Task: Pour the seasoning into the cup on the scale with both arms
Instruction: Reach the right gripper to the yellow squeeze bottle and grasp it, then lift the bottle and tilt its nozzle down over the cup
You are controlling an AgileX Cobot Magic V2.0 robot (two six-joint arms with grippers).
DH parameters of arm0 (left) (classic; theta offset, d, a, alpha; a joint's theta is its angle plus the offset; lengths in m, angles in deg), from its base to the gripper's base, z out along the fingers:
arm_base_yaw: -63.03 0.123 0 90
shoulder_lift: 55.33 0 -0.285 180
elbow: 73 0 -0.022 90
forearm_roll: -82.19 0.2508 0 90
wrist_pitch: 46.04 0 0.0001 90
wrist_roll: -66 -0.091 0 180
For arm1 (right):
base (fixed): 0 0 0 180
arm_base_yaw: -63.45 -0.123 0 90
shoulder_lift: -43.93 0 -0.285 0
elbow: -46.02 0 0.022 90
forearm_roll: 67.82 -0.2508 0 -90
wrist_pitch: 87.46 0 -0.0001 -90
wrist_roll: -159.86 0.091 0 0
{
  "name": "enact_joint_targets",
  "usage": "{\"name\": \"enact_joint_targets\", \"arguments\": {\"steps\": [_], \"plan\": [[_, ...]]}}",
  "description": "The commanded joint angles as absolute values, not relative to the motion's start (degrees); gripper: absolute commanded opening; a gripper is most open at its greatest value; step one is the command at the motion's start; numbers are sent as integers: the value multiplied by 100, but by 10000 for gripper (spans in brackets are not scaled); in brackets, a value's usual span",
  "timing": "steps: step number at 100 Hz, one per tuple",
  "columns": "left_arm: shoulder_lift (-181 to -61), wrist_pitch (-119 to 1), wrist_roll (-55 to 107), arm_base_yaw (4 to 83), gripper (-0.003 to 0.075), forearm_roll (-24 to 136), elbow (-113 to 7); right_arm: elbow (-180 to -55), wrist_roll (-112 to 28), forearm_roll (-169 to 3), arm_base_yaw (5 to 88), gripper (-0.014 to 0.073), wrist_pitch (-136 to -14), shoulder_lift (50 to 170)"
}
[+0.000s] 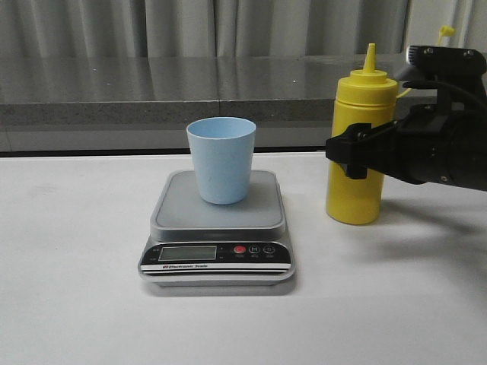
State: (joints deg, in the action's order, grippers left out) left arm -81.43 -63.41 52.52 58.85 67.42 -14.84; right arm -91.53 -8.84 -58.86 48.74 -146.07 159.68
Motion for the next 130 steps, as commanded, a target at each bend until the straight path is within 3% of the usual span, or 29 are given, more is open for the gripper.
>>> {"name": "enact_joint_targets", "arguments": {"steps": [1, 28, 37, 44, 66, 79, 95, 114, 130], "plan": [[-8188, -5892, 5280, 5895, -20, 6657, -1629, -9392, -861, -5906, 4878, 646, -15269, 15872], [-8188, -5892, 5280, 5895, -20, 6657, -1629, -9672, -861, -5922, 4818, 642, -15458, 16128], [-8188, -5892, 5280, 5895, -20, 6657, -1629, -9682, -861, -5927, 4818, 594, -15462, 16135], [-8188, -5892, 5280, 5895, -20, 6657, -1629, -9682, -861, -5927, 4818, 500, -15456, 16135], [-8188, -5892, 5280, 5895, -20, 6657, -1629, -9682, -861, -5927, 4818, 99, -15418, 16146], [-8188, -5892, 5280, 5895, -20, 6657, -1629, -9682, -861, -5927, 4818, -76, -15418, 16141], [-8188, -5892, 5280, 5895, -20, 6657, -1629, -9704, -866, -5927, 4818, -58, -15024, 15947], [-8188, -5892, 5280, 5895, -20, 6657, -1629, -10096, -1285, -5775, 4818, -58, -13195, 15418], [-8188, -5892, 5280, 5895, -20, 6657, -1629, -10576, -1531, -4988, 4818, -58, -12350, 15169]]}}
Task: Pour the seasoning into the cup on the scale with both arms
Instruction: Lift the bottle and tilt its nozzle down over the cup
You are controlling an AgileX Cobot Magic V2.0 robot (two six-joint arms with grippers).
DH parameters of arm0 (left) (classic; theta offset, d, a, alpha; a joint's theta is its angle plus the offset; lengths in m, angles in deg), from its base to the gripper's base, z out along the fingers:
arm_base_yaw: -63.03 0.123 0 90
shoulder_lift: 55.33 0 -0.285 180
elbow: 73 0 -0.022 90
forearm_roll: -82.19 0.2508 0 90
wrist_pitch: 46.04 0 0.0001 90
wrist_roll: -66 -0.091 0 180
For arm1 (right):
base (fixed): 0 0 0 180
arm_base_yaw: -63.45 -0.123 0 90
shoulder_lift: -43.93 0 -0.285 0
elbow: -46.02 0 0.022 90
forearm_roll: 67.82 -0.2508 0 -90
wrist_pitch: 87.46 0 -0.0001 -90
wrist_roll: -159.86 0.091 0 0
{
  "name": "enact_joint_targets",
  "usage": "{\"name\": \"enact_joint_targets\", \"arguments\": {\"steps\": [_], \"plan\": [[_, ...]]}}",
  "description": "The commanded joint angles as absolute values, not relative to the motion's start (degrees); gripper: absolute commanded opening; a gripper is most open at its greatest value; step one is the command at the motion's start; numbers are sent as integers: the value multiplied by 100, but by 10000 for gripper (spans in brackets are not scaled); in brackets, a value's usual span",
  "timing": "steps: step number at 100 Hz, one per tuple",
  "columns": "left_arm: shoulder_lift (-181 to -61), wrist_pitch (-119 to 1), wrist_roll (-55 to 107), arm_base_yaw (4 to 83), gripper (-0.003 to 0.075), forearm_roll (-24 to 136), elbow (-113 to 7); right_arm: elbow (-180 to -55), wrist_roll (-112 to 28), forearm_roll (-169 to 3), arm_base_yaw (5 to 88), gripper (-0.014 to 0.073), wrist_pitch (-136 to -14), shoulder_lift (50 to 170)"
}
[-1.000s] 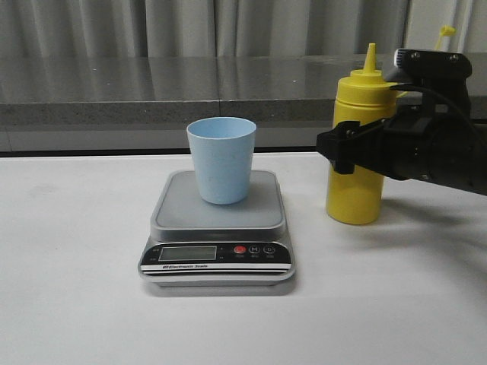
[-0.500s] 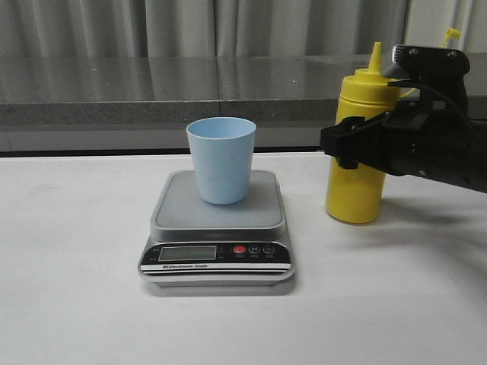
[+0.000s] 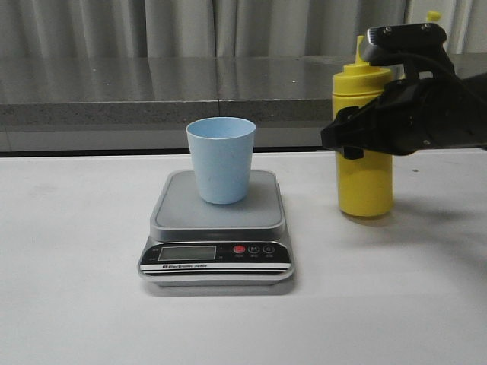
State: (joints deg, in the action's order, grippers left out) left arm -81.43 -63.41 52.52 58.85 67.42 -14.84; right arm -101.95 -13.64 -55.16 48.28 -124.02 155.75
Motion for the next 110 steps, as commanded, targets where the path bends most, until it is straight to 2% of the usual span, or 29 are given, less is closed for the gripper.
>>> {"name": "enact_joint_targets", "arguments": {"steps": [1, 30, 54, 87, 110], "plan": [[-8188, -5892, 5280, 5895, -20, 6657, -1629, -10618, -1531, -4891, 4818, -58, -12294, 15170], [-8188, -5892, 5280, 5895, -20, 6657, -1629, -11552, -1526, -3773, 4497, -58, -10279, 15154], [-8188, -5892, 5280, 5895, -20, 6657, -1629, -12257, -1346, -2020, 4220, -58, -8907, 15154], [-8188, -5892, 5280, 5895, -20, 6657, -1629, -12492, -1071, 515, 3813, -58, -8144, 15154], [-8188, -5892, 5280, 5895, -20, 6657, -1629, -12492, -945, 1534, 3498, -58, -7732, 15154]]}}
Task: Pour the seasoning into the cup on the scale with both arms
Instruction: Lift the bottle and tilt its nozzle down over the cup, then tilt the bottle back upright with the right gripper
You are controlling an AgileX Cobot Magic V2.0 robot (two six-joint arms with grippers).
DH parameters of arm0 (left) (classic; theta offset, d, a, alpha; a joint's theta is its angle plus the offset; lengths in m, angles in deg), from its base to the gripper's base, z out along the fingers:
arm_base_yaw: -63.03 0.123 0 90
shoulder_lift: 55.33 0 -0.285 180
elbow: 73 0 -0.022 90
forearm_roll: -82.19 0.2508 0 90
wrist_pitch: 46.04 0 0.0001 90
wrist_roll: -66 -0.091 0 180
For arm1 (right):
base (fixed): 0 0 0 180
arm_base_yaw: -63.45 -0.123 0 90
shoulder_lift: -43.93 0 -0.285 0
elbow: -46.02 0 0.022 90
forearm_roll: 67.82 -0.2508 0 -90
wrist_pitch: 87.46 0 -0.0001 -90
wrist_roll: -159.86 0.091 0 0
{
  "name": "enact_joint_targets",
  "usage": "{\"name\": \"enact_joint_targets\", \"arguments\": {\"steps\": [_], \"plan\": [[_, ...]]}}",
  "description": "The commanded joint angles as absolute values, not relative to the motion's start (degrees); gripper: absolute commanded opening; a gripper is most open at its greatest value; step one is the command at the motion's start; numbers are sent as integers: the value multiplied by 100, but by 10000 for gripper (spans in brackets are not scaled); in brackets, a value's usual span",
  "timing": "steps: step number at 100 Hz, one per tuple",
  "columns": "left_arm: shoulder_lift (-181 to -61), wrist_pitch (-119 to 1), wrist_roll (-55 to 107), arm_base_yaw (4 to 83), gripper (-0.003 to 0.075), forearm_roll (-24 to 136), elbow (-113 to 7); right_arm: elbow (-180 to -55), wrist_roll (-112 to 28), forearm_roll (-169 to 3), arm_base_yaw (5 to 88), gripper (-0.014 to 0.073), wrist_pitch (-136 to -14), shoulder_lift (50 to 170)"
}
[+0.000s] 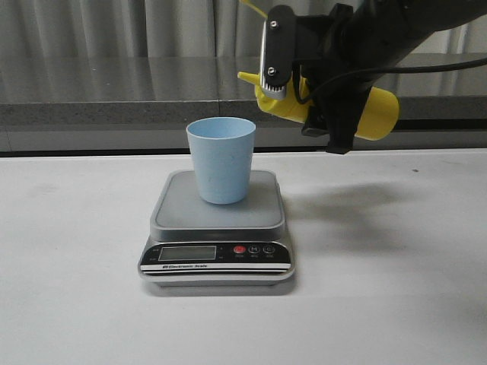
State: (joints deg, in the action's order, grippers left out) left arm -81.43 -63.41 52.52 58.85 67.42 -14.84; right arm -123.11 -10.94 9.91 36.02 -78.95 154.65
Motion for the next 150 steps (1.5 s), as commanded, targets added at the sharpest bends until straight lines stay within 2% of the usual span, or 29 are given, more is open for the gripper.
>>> {"name": "enact_joint_targets", "arguments": {"steps": [1, 44, 111, 130, 150], "plan": [[-8188, -5892, 5280, 5895, -20, 6657, -1629, -12492, -924, 1567, 3490, -58, -7693, 15154], [-8188, -5892, 5280, 5895, -20, 6657, -1629, -12492, -761, 3509, 3062, -58, -6669, 15154], [-8188, -5892, 5280, 5895, -20, 6657, -1629, -12492, -982, 3509, 2980, -58, -6251, 15177], [-8188, -5892, 5280, 5895, -20, 6657, -1629, -12598, -14, 2334, 3006, -58, -6416, 15134], [-8188, -5892, 5280, 5895, -20, 6657, -1629, -12618, 181, 126, 3396, -58, -7543, 14843]]}}
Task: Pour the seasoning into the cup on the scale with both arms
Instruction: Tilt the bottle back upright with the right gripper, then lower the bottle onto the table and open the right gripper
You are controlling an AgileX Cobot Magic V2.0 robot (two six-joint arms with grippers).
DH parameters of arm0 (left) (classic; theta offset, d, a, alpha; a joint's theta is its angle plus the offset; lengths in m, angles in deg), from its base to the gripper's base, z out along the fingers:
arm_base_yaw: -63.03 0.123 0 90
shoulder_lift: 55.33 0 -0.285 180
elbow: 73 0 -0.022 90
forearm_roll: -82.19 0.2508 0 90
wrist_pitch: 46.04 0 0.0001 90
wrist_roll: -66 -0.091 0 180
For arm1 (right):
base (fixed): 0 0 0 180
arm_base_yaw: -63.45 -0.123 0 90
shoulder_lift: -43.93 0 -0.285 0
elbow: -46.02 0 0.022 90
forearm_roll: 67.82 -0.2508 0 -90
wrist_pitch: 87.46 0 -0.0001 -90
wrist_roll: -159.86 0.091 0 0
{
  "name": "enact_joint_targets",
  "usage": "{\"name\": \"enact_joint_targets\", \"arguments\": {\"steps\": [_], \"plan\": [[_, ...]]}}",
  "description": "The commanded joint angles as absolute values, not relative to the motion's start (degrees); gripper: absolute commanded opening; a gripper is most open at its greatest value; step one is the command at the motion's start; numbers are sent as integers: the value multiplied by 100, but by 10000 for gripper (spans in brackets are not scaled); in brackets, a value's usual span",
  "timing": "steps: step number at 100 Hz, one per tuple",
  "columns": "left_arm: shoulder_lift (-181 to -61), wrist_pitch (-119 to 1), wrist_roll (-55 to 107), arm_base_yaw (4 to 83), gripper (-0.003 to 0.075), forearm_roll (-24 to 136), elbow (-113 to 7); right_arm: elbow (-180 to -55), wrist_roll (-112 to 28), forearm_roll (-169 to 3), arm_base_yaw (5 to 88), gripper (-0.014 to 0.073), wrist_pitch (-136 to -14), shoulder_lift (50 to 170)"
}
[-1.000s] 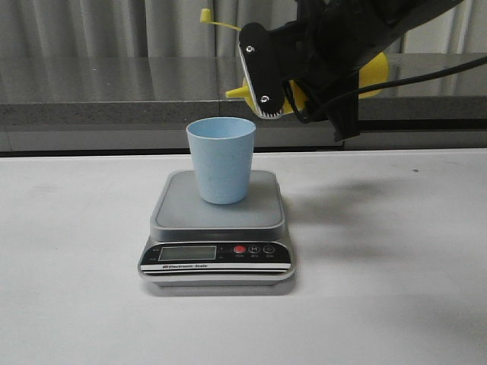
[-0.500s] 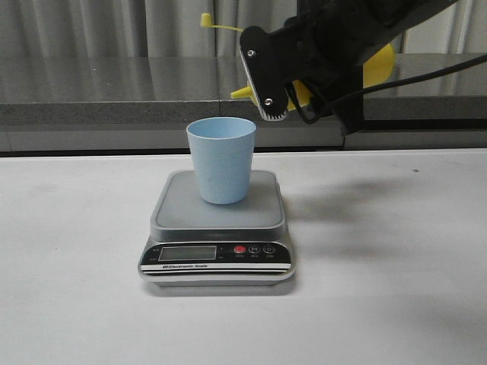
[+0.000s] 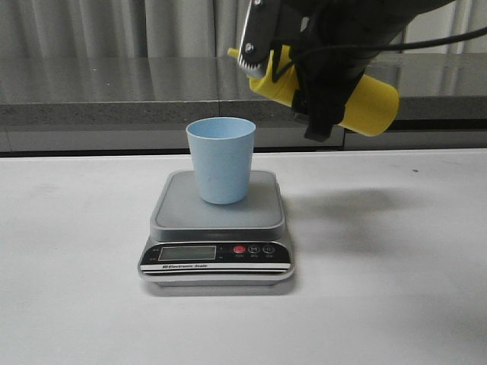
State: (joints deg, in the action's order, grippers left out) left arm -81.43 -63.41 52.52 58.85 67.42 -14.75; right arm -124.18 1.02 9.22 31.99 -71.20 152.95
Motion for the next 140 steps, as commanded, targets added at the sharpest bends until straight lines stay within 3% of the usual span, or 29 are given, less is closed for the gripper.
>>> {"name": "enact_joint_targets", "arguments": {"steps": [1, 27, 62, 93, 140], "plan": [[-8188, -5892, 5280, 5895, -20, 6657, -1629, -12618, 177, 68, 3413, -58, -7566, 14833], [-8188, -5892, 5280, 5895, -20, 6657, -1629, -12326, 14, -2026, 4044, -58, -8986, 14560], [-8188, -5892, 5280, 5895, -20, 6657, -1629, -10926, -1474, -4988, 4630, -58, -11617, 14487], [-8188, -5892, 5280, 5895, -20, 6657, -1629, -10143, -1454, -5180, 4989, -58, -13602, 14804], [-8188, -5892, 5280, 5895, -20, 6657, -1629, -10141, -1366, -5285, 4989, -58, -14389, 15615]]}}
